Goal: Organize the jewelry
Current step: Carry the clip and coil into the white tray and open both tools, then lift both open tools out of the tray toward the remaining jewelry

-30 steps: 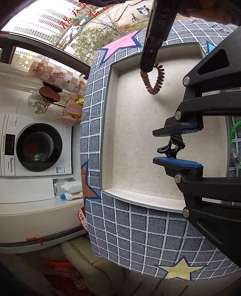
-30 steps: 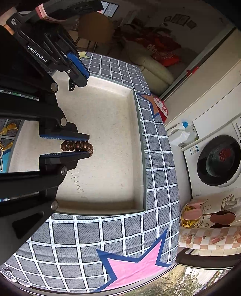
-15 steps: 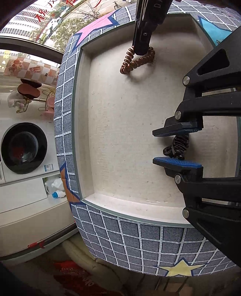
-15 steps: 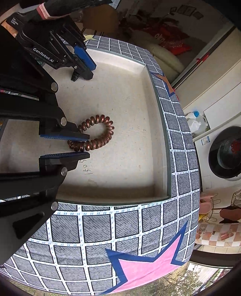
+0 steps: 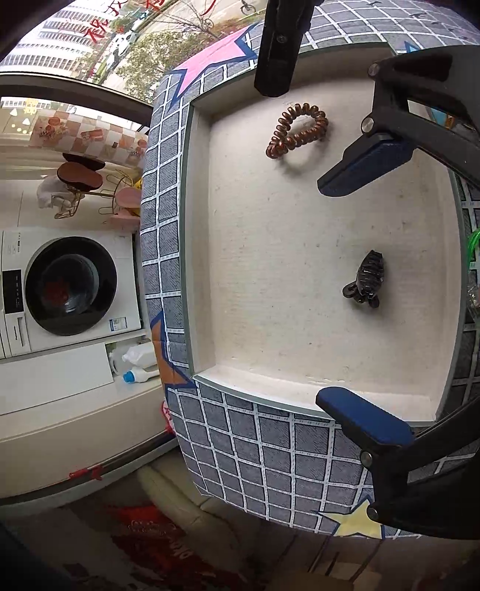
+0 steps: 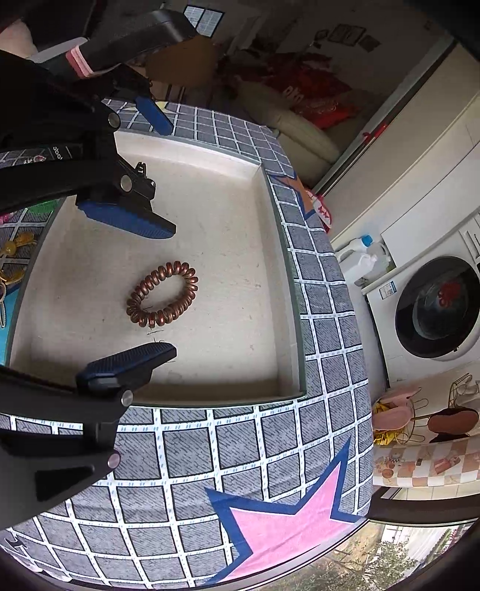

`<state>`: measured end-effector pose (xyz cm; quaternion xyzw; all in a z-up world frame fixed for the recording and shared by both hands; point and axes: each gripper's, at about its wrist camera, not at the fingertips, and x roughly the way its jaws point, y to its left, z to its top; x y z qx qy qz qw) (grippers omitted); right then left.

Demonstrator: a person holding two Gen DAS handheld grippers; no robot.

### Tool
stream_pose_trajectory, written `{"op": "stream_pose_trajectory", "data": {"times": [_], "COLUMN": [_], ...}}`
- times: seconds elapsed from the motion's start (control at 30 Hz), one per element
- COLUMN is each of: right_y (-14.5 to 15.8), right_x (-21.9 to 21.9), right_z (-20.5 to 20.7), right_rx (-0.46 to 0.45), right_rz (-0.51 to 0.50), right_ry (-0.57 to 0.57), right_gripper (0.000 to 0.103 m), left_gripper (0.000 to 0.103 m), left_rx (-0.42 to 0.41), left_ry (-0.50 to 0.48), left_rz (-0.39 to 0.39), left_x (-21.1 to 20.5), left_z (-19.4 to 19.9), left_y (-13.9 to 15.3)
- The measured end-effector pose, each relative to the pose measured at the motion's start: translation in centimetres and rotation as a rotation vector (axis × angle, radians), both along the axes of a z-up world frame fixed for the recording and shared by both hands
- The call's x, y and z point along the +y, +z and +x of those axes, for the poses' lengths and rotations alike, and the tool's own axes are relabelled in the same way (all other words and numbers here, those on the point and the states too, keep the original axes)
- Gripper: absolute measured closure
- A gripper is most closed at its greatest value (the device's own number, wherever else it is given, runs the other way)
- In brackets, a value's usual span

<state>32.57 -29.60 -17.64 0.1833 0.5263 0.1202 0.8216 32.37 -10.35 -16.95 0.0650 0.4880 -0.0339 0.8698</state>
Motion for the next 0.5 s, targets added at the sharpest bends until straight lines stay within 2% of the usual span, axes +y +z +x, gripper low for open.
{"op": "stream_pose_trajectory", "data": {"times": [0.07, 0.13, 0.17, 0.3, 0.33, 0.37, 0.5], "right_y": [0.8, 1.6, 2.0, 3.4, 3.6, 3.9, 4.9], "right_x": [-0.1, -0.3, -0.4, -0.5, -0.6, -0.7, -0.9], "right_z": [-0.5, -1.0, -1.4, -2.9, -3.4, -3.8, -6.1], "right_rx": [-0.015, -0.029, -0.038, -0.054, -0.056, -0.058, -0.077], "right_rz": [0.005, 0.015, 0.022, 0.028, 0.028, 0.028, 0.022], "right_ry": [-0.005, -0.011, -0.015, -0.035, -0.04, -0.044, -0.051], "right_gripper": [0.038, 0.031, 0.023, 0.02, 0.019, 0.011, 0.01], "left_gripper": [0.0, 0.0, 0.0, 0.0, 0.0, 0.0, 0.0], "left_rx": [-0.027, -0.056, -0.061, -0.038, -0.03, -0.029, -0.013], "left_ry": [-0.013, -0.022, -0.022, 0.004, 0.012, 0.021, 0.063], "left_rz": [0.013, 0.011, -0.002, -0.053, -0.054, -0.048, -0.038], "left_x": [0.0, 0.3, 0.6, 2.6, 3.1, 3.6, 5.7], "left_z": [-0.4, -1.1, -1.4, -3.2, -3.8, -4.5, -7.1], "left_y": [0.9, 2.1, 2.6, 3.9, 4.1, 4.2, 4.2]}}
